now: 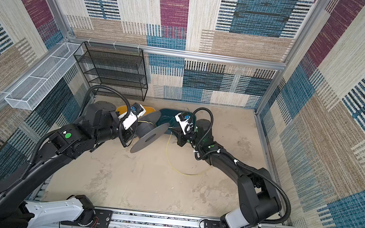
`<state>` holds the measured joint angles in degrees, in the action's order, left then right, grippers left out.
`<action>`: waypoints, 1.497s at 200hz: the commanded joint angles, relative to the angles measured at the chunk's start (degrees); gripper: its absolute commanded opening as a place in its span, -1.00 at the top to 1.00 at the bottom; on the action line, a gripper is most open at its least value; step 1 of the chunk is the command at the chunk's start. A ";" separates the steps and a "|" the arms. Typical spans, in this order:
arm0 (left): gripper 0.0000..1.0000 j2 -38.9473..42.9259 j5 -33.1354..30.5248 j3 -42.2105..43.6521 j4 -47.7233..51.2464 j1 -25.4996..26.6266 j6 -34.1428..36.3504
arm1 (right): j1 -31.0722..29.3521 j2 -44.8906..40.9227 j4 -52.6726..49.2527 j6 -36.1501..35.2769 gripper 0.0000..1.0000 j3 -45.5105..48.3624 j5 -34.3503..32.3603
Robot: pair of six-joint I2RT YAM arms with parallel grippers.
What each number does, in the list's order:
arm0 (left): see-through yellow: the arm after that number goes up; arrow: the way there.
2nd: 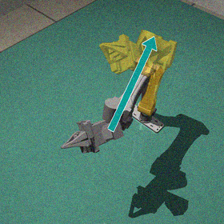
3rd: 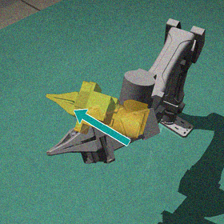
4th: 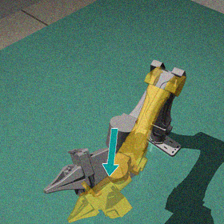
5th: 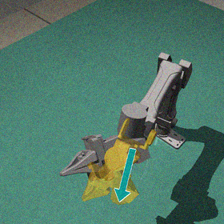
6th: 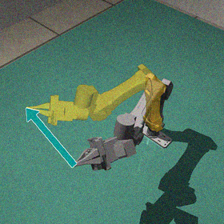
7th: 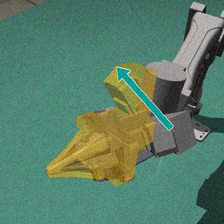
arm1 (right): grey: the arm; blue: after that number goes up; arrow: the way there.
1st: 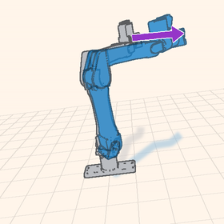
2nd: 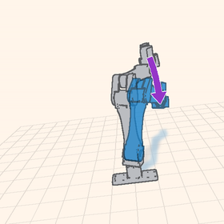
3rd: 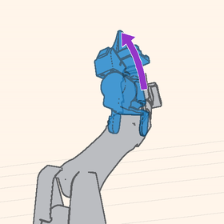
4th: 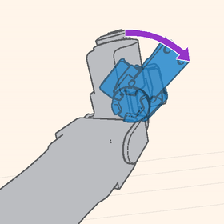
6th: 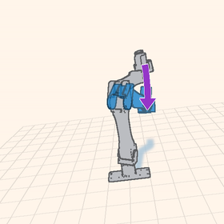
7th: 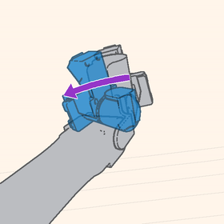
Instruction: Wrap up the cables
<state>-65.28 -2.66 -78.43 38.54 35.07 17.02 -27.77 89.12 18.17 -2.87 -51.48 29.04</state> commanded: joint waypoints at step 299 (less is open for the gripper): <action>1.00 -19.54 -5.80 -21.23 -17.87 -18.43 -27.41 | -26.22 -2.44 -0.01 12.39 1.00 14.56 -15.78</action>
<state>-82.67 -0.95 -97.01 32.38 16.88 -3.75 -49.76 87.18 22.46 8.32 -35.66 17.10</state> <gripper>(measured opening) 0.077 0.054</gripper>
